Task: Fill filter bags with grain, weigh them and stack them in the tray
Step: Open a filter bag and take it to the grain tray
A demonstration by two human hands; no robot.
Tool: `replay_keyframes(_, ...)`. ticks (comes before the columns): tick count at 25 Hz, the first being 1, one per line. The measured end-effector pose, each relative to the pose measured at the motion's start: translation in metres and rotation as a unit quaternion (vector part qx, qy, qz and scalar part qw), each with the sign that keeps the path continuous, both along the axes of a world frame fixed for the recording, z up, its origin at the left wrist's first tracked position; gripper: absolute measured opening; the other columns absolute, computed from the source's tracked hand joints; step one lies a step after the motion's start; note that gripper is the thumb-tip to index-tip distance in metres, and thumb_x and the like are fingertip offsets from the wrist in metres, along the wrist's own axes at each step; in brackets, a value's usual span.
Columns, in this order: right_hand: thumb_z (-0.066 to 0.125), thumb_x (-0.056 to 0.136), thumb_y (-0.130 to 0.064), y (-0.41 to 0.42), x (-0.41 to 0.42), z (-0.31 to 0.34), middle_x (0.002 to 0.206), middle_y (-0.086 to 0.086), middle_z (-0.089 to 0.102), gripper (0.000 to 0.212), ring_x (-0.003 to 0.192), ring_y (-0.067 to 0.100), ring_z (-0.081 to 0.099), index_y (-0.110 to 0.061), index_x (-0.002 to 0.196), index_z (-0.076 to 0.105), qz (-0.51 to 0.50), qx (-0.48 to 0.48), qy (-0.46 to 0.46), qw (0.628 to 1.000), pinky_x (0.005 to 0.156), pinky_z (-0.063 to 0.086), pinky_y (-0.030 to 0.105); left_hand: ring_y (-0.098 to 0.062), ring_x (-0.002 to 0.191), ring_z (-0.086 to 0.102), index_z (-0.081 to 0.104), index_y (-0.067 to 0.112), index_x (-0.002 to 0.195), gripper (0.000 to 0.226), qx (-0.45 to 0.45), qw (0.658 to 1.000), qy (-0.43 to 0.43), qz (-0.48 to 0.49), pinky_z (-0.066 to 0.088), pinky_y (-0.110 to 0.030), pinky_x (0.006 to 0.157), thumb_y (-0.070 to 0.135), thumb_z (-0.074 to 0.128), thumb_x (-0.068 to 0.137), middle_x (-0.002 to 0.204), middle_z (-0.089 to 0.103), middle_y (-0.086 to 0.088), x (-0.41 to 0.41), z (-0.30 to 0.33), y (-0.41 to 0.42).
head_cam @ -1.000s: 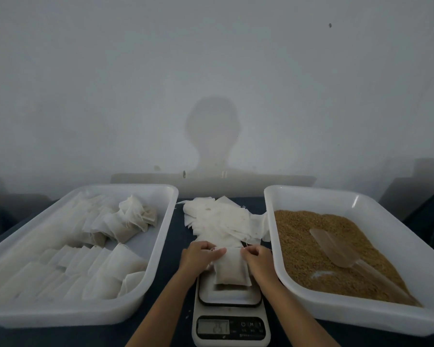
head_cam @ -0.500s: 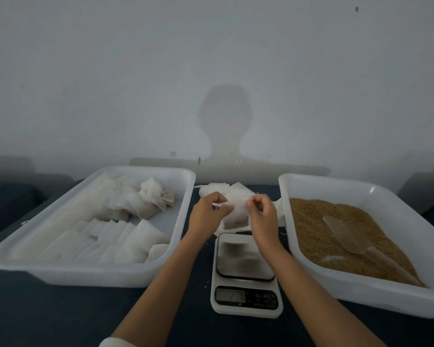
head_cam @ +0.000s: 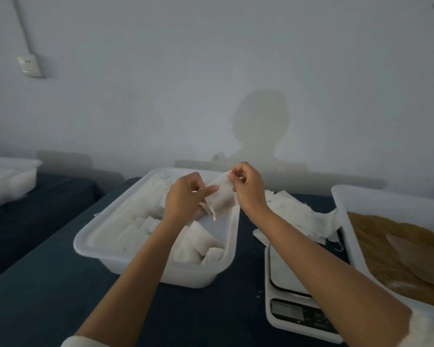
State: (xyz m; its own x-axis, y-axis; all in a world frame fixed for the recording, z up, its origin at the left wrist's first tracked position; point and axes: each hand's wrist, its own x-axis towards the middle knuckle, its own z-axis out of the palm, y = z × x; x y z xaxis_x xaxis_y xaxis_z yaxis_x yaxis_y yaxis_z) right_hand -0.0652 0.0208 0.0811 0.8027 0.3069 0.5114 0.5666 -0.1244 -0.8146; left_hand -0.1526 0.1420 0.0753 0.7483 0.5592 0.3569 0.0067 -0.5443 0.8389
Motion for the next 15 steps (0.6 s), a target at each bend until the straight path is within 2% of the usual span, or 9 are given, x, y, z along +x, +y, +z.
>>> replay_keyframes(2, 0.052, 0.096, -0.010, 0.030, -0.002, -0.004, 0.079, 0.000, 0.059, 0.015, 0.065, 0.016, 0.061, -0.015, 0.083, 0.050, 0.023, -0.004, 0.033, 0.999, 0.069, 0.052, 0.034, -0.029, 0.055, 0.067, 0.045, 0.017, 0.060, 0.038, -0.024, 0.999, 0.023, -0.003, 0.046, -0.032, 0.045, 0.029, 0.075, 0.080, 0.056, 0.066, -0.005, -0.002, -0.004, 0.026)
replay_keyframes(5, 0.045, 0.096, -0.005, 0.075, -0.002, -0.020, 0.076, 0.005, 0.061, 0.018, 0.075, 0.028, 0.067, -0.014, 0.081, 0.048, 0.051, -0.039, 0.060, 0.996, 0.074, 0.053, 0.041, -0.035, 0.062, 0.069, 0.044, 0.013, 0.068, 0.033, -0.040, 0.997, 0.067, 0.011, 0.046, -0.029, 0.042, 0.022, 0.070, 0.085, 0.061, 0.067, -0.012, -0.002, -0.020, 0.064)
replay_keyframes(7, 0.044, 0.095, -0.001, 0.103, -0.003, -0.033, 0.073, 0.006, 0.060, 0.021, 0.080, 0.032, 0.067, -0.013, 0.078, 0.046, 0.059, -0.062, 0.068, 0.994, 0.073, 0.050, 0.039, -0.037, 0.065, 0.069, 0.043, 0.012, 0.072, 0.028, -0.058, 0.993, 0.098, 0.022, 0.054, -0.040, 0.054, 0.017, 0.066, 0.088, 0.065, 0.068, -0.018, 0.000, -0.035, 0.089)
replay_keyframes(9, 0.042, 0.094, -0.001, 0.127, -0.001, -0.047, 0.074, 0.002, 0.059, 0.026, 0.087, 0.033, 0.068, -0.015, 0.074, 0.044, 0.073, -0.069, 0.104, 0.990, 0.071, 0.048, 0.033, -0.035, 0.064, 0.070, 0.043, 0.011, 0.072, 0.026, -0.071, 0.988, 0.128, 0.049, 0.058, -0.047, 0.071, 0.012, 0.062, 0.090, 0.063, 0.066, -0.017, 0.003, -0.052, 0.109)
replay_keyframes(10, 0.041, 0.095, -0.001, 0.137, -0.001, -0.055, 0.082, 0.004, 0.061, 0.023, 0.094, 0.032, 0.066, -0.015, 0.078, 0.047, 0.088, -0.091, 0.120, 0.985, 0.074, 0.047, 0.031, -0.034, 0.065, 0.070, 0.043, 0.010, 0.072, 0.026, -0.065, 0.984, 0.149, 0.071, 0.057, -0.047, 0.075, 0.011, 0.060, 0.091, 0.064, 0.066, -0.015, 0.004, -0.060, 0.119)
replay_keyframes(11, 0.040, 0.094, -0.001, 0.146, 0.000, -0.065, 0.097, 0.009, 0.063, 0.017, 0.101, 0.031, 0.063, -0.013, 0.091, 0.052, 0.112, -0.130, 0.132, 0.976, 0.080, 0.046, 0.031, -0.033, 0.068, 0.070, 0.044, 0.010, 0.074, 0.023, -0.055, 0.979, 0.175, 0.093, 0.056, -0.045, 0.077, 0.010, 0.059, 0.091, 0.070, 0.067, -0.016, 0.006, -0.067, 0.129)
replay_keyframes(13, 0.042, 0.091, 0.001, 0.155, 0.000, -0.082, 0.119, 0.015, 0.054, 0.035, 0.108, 0.026, 0.054, -0.007, 0.125, 0.045, 0.174, -0.219, 0.171, 0.945, 0.090, 0.042, 0.030, -0.036, 0.083, 0.068, 0.048, 0.004, 0.086, 0.010, -0.034, 0.967, 0.215, 0.131, 0.054, -0.043, 0.081, 0.009, 0.056, 0.090, 0.090, 0.067, -0.023, 0.006, -0.077, 0.142)
replay_keyframes(15, 0.045, 0.091, 0.001, 0.159, -0.001, -0.093, 0.115, 0.011, 0.050, 0.044, 0.106, 0.021, 0.049, -0.005, 0.134, 0.038, 0.224, -0.256, 0.186, 0.922, 0.094, 0.039, 0.031, -0.038, 0.094, 0.062, 0.051, -0.002, 0.100, 0.015, -0.004, 0.957, 0.242, 0.161, 0.051, -0.038, 0.080, 0.008, 0.054, 0.089, 0.101, 0.064, -0.026, 0.007, -0.081, 0.150)
